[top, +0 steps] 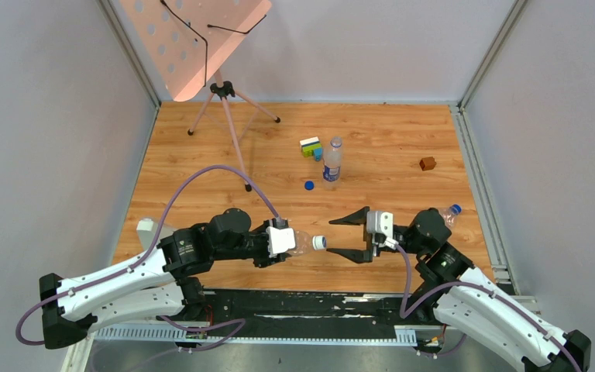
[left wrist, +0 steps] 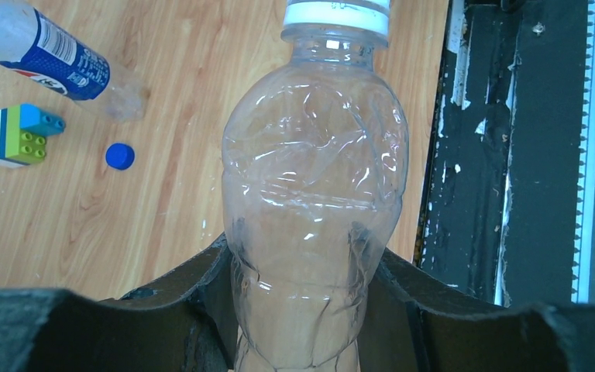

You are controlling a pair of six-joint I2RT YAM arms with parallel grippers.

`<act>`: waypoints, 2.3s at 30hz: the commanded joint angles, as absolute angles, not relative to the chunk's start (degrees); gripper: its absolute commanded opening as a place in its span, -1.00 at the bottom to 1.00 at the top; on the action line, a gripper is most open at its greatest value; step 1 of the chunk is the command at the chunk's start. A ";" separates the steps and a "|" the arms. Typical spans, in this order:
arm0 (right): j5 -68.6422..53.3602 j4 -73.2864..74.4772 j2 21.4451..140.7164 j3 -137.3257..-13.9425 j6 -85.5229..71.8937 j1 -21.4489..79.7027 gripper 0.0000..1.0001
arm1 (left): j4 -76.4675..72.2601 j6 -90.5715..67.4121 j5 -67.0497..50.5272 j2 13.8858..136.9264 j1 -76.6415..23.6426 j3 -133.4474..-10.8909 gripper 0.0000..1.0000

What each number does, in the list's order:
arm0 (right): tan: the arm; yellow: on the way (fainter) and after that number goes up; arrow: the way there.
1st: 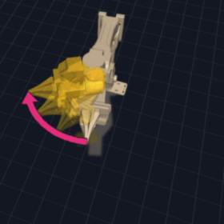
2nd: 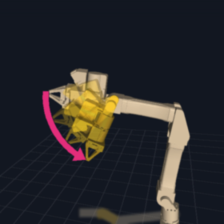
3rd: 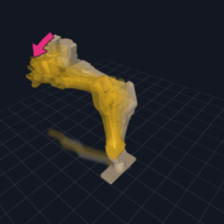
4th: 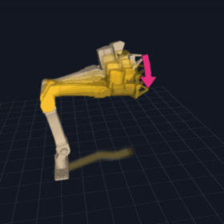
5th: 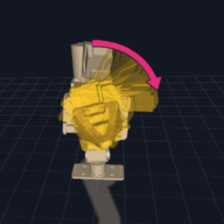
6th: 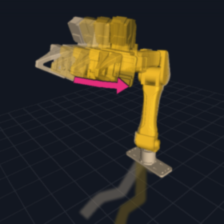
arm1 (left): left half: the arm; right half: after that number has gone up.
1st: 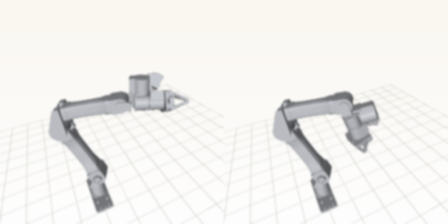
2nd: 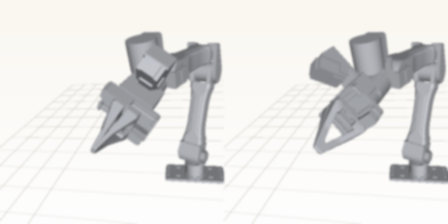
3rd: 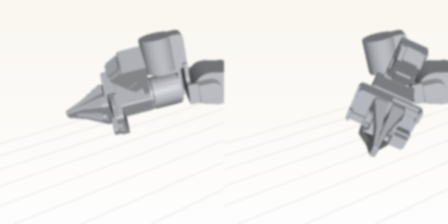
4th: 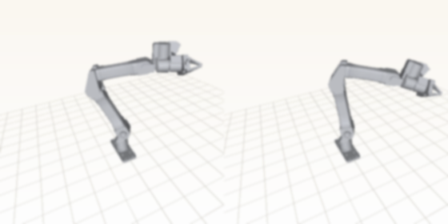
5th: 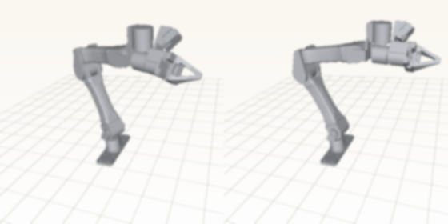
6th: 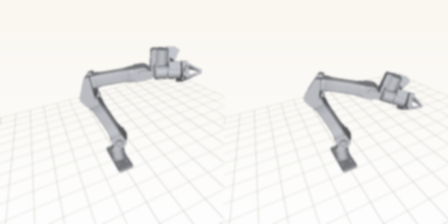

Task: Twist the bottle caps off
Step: Unscrew the bottle cap from the plastic bottle.

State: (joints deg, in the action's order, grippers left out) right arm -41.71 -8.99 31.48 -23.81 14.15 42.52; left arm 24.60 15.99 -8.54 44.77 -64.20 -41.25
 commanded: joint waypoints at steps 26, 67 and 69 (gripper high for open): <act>-23.07 -4.48 52.42 -37.44 -50.57 42.10 0.42 | 21.89 19.89 9.93 47.53 -64.60 -42.08 -1.00; -54.17 -2.75 44.51 -33.39 20.16 42.16 -1.00 | 24.42 11.75 -10.76 44.08 -64.23 -46.55 -1.00; -54.95 -0.64 44.29 -33.41 26.92 42.19 -1.00 | 25.35 11.69 -12.86 44.06 -63.91 -47.40 -1.00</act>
